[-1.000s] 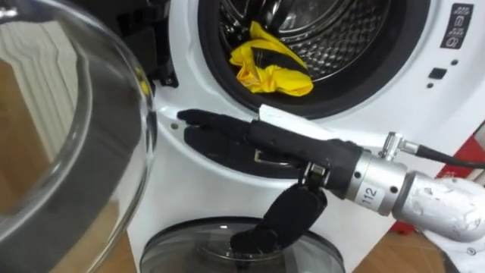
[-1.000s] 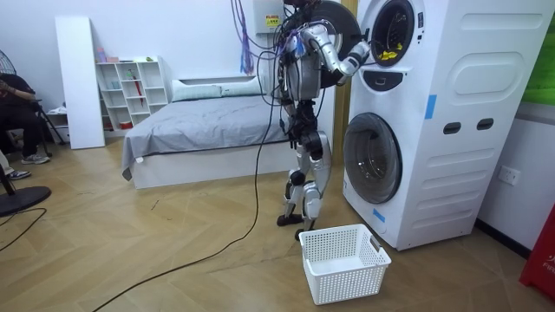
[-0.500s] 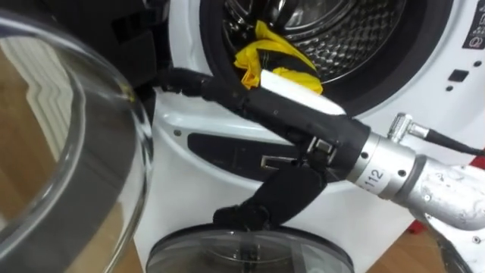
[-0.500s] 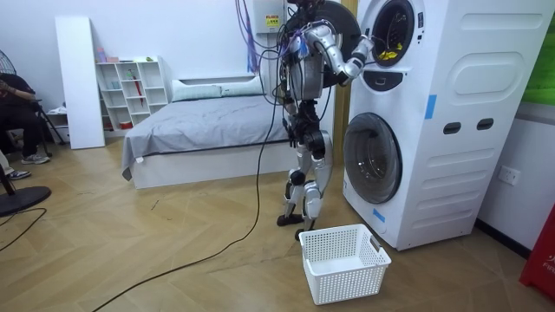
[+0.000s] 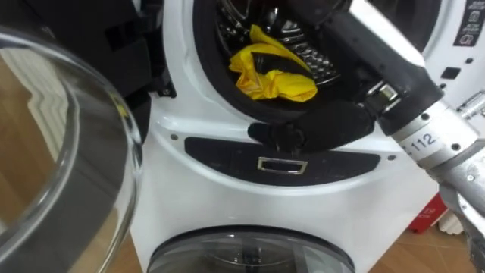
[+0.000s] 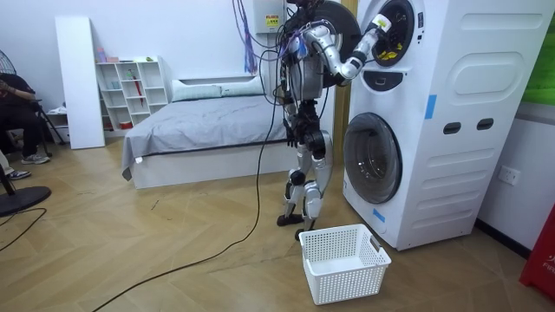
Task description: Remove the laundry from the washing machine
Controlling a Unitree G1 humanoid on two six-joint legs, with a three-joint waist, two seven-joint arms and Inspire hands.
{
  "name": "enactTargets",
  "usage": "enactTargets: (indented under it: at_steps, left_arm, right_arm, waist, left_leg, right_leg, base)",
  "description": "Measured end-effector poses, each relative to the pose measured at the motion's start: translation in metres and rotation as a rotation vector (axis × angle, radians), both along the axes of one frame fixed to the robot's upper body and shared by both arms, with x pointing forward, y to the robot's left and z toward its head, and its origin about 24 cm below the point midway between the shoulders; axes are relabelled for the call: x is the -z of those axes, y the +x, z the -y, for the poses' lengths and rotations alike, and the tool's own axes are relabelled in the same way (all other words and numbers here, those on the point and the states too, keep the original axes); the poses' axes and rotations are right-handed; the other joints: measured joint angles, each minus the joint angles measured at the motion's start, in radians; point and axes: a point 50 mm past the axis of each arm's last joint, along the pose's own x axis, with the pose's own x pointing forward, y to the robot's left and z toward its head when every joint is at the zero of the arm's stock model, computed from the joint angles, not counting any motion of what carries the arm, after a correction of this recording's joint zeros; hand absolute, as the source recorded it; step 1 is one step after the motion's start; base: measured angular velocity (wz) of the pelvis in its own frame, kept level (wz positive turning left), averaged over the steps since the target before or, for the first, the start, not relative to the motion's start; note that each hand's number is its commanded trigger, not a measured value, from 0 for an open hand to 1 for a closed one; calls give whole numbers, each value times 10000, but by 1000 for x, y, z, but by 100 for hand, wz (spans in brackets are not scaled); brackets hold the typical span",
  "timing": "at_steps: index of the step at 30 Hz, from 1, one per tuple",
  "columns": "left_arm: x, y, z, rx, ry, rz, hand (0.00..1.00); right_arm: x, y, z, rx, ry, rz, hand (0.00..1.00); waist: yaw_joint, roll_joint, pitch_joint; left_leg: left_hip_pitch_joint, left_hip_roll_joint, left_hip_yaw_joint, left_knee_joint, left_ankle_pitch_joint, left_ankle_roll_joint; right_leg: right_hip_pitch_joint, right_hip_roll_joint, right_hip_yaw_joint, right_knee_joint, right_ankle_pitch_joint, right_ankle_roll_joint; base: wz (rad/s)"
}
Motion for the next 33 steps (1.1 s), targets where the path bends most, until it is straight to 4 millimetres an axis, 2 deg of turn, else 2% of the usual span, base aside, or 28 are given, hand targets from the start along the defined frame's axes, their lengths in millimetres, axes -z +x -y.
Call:
enactTargets:
  at_steps: [5,10,18,23,28,33]
  left_arm:
    - [-1,0,-1,48,225,90,0]
    - [-1,0,-1,40,271,90,0]
    - [-1,0,-1,51,269,87,0]
    - [-1,1,-2,20,282,-45,0]
    - [-1,5,-3,50,252,-19,0]
    - [-2,8,-3,32,237,4,0]
  right_arm:
    - [-2,0,4,449,316,292,0]
    - [2,-1,14,989,598,257,0]
    - [8,4,17,1234,429,-23,0]
    - [23,20,23,1514,571,-1076,0]
    - [36,45,27,1946,425,-2040,0]
    - [37,67,33,2187,754,-2679,0]
  waist:
    - [-189,17,1]
    - [-195,47,15]
    - [-164,69,32]
    - [-9,-113,-30]
    - [373,-378,48]
    - [625,-500,34]
  left_leg:
    - [1,3,0,-15,-1,0]
    - [5,7,9,-40,-3,0]
    - [-4,6,0,-42,-2,0]
    - [-17,-3,-103,-18,1,2]
    - [-24,8,-91,9,1,2]
    - [-153,-19,-369,47,1,2]
  right_leg:
    - [-1,7,3,-1,-10,5]
    - [0,11,-10,-4,-10,4]
    - [-10,10,-5,0,-22,2]
    - [7,-23,-128,4,-28,-3]
    - [6,-14,-138,2,-35,-19]
    - [-7,-62,-306,-27,-68,10]
  base:
    - [0]
    - [0]
    - [0]
    - [2]
    - [1]
    - [15]
